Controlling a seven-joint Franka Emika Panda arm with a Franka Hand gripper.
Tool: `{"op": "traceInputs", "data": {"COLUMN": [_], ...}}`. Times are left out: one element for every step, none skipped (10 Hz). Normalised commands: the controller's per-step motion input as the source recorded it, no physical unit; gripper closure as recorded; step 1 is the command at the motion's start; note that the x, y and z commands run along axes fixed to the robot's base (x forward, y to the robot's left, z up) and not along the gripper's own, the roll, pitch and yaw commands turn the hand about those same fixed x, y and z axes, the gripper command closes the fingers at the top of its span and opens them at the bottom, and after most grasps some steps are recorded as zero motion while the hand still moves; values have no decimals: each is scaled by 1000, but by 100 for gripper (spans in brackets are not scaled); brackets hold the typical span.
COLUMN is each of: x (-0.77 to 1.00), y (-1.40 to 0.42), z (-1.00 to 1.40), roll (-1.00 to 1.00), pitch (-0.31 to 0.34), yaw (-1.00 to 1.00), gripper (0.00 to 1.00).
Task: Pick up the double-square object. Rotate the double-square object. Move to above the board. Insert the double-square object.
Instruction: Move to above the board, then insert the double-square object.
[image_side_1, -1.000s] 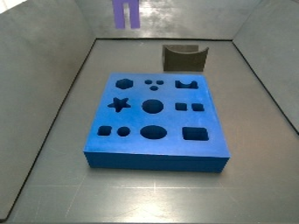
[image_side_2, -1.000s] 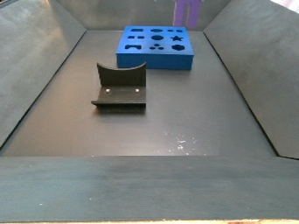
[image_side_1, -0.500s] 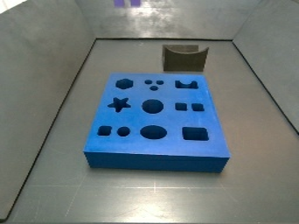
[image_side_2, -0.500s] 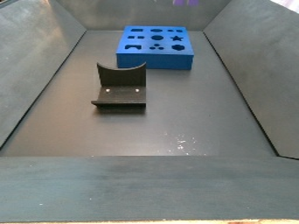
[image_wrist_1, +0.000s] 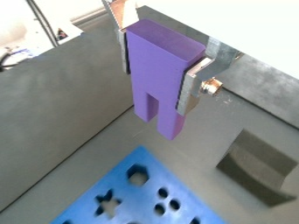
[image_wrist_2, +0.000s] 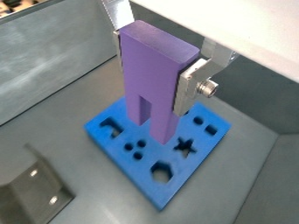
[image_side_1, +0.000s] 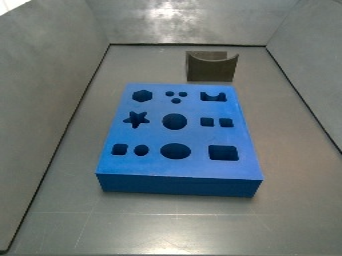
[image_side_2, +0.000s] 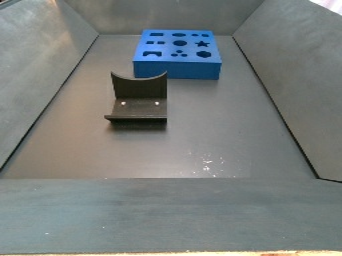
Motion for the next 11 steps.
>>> {"op": "traceInputs", "data": {"x": [355,363,316,214,148,0,20,106,174,257,311], "y": [-1000,-937,-754,-421,-204,0,0,-14,-11,-34,-49], "z": [247,239,191,102,51,0,0,-31,-57,-69,-80], "roll": [54,84,78,96,102,0,0,-17,-40,-49,-40], "pitch": [218,169,147,133,130,14,0,-14,-40,-54,-60], "yaw": [-11,0,-1,8,12,0,0,0,0,3,0], "gripper": [100,100,100,100,100,100,100,100,100,100,100]}}
